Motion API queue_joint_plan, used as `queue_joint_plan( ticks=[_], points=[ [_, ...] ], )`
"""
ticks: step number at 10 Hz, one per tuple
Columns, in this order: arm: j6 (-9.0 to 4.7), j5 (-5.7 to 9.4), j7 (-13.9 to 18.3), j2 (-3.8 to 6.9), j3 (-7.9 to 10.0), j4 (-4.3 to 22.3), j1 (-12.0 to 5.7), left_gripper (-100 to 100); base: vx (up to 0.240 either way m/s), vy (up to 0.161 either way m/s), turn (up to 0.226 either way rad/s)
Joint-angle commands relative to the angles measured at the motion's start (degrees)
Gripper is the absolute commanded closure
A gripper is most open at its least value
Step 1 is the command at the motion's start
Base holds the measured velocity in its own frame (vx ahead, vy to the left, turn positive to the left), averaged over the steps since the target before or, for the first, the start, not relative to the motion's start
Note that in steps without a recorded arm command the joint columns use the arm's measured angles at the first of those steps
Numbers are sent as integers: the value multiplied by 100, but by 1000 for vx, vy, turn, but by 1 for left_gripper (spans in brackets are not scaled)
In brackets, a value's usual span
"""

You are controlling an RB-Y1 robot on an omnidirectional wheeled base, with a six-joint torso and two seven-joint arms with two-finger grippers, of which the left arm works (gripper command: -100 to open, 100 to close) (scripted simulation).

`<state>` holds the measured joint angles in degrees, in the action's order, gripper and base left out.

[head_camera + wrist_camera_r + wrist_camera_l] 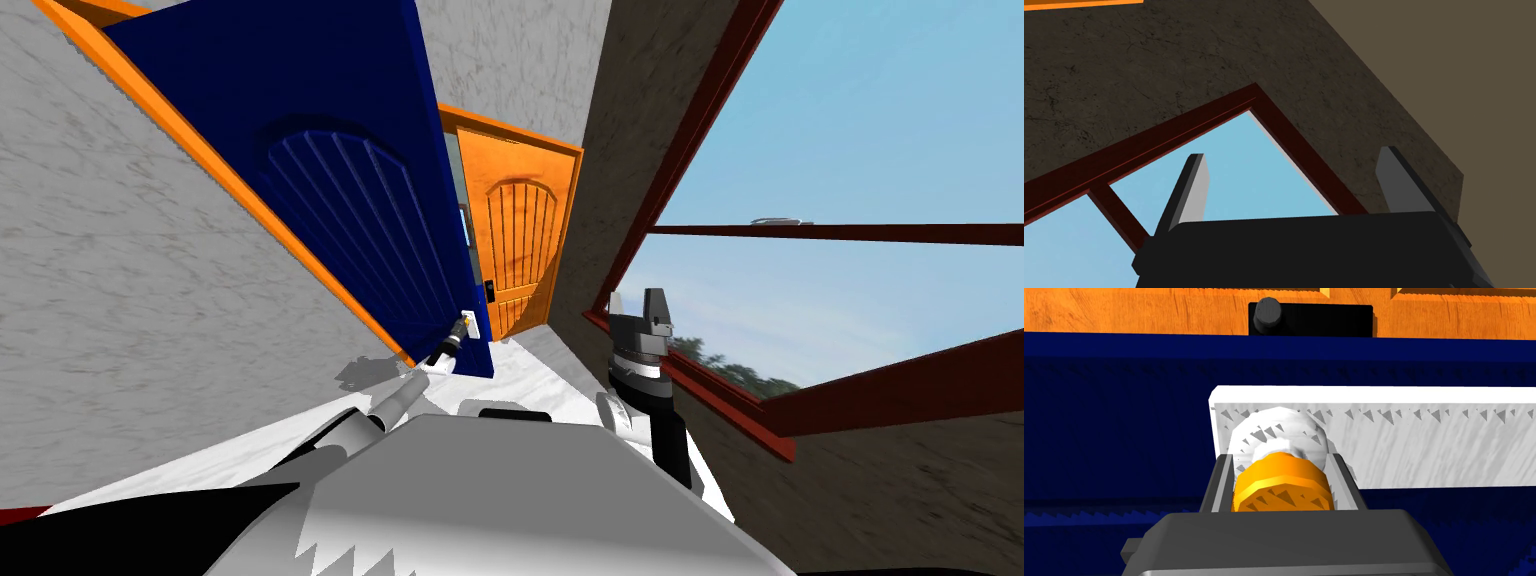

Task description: Pull the door open

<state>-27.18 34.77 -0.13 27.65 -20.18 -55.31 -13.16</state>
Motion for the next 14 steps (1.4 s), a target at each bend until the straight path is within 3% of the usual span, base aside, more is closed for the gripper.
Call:
queue_joint_plan(
  ticks=[1,7,10,11,12,14],
  points=[
    [19,-7,-63,-71,17,21,-29,100,-179,136,-237],
    [84,-6,-255,-273,151,114,-136,100,-216,154,-225],
    [103,-5,-303,-324,183,142,-157,100,-183,107,-110],
    [100,-4,-294,-312,182,153,-154,100,-78,49,-37],
    [60,40,-221,-201,45,88,-100,100,-146,45,-147],
    [15,81,-151,-94,-66,27,-63,100,-197,58,-112]
  ],
)
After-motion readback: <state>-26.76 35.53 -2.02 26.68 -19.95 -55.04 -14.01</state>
